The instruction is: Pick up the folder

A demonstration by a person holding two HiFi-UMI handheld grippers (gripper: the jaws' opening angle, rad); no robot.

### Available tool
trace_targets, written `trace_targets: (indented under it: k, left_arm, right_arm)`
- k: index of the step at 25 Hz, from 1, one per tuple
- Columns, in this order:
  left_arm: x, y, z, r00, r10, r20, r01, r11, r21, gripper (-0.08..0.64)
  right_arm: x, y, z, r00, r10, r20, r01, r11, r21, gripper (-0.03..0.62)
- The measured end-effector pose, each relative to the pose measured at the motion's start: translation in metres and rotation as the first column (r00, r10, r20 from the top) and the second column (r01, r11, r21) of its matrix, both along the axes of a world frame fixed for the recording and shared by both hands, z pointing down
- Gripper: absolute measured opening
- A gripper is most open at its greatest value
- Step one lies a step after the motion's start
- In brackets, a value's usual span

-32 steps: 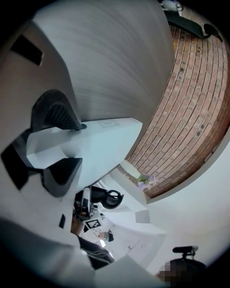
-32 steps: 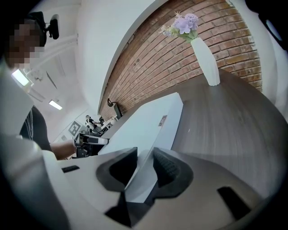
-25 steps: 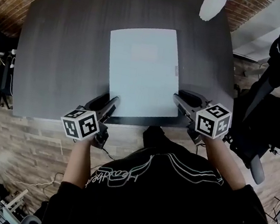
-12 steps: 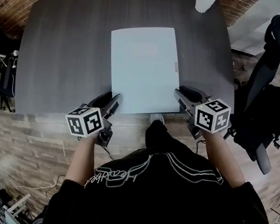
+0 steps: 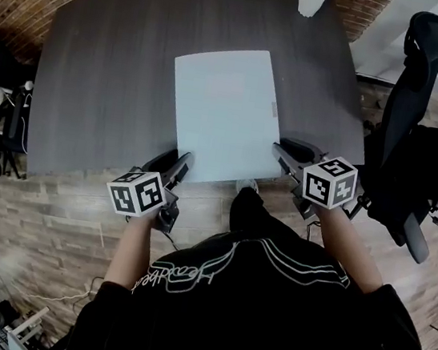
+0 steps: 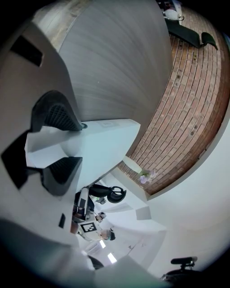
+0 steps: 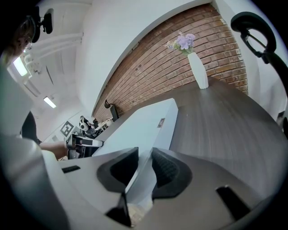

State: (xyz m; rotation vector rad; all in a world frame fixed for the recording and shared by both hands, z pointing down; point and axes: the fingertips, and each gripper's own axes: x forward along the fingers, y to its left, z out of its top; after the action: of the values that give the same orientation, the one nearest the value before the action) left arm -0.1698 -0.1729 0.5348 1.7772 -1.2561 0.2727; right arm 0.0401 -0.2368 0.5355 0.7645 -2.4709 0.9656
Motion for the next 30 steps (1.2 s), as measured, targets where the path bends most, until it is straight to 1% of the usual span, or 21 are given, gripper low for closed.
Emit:
trace_targets:
  k: [16,23,27,29,30]
  left_arm:
    - [0.012,0.043,0.000,1.000,0.009,0.006,-0.009,1.000,0.003,0.183]
    - [0.015,0.056,0.000,1.000,0.013,0.008,-0.013,1.000,0.006,0.183]
    - [0.016,0.059,0.000,1.000,0.015,0.020,-0.015,1.000,0.012,0.183]
    - [0.016,0.058,-0.001,0.999,0.018,0.030,-0.019,1.000,0.020,0.184]
    - [0.015,0.058,-0.002,0.999,0.021,0.032,-0.021,1.000,0.023,0.189]
  right_arm:
    - [0.012,0.042,0.000,0.999,0.034,0.005,-0.034,0.999,0.009,0.074]
    - [0.016,0.055,0.000,0.999,0.045,0.010,-0.045,0.999,0.001,0.073]
    - [0.017,0.057,0.001,0.997,0.065,0.029,-0.065,0.998,-0.011,0.074]
    - [0.018,0.059,0.002,0.997,0.072,0.041,-0.071,0.997,-0.023,0.081]
    - [0.017,0.061,0.003,0.996,0.069,0.050,-0.067,0.997,-0.037,0.108]
